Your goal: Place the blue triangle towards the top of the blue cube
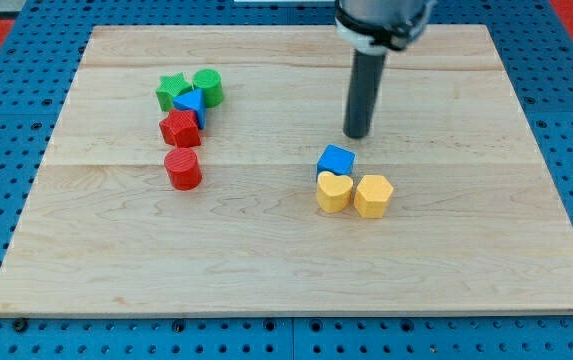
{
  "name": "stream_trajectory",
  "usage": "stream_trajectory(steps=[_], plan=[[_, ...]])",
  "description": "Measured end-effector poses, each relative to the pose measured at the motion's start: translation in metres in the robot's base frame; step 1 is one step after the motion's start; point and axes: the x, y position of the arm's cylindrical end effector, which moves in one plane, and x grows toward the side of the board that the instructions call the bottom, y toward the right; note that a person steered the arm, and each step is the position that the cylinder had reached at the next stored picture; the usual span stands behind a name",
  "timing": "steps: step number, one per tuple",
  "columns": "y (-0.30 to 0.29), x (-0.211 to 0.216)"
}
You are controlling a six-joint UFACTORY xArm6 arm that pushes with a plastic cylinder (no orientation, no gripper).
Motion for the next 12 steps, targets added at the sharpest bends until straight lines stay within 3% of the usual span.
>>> stream_trajectory(steps=[1, 3, 4, 5, 8, 9, 10, 11, 12], plan=[[-0.060, -0.063], [-0.218, -0.125], [-0.273, -0.051], [-0.270, -0.020], [-0.029, -0.012], [-0.031, -0.019], [-0.083, -0.038], [-0.103, -0.027], [-0.051, 0.006]])
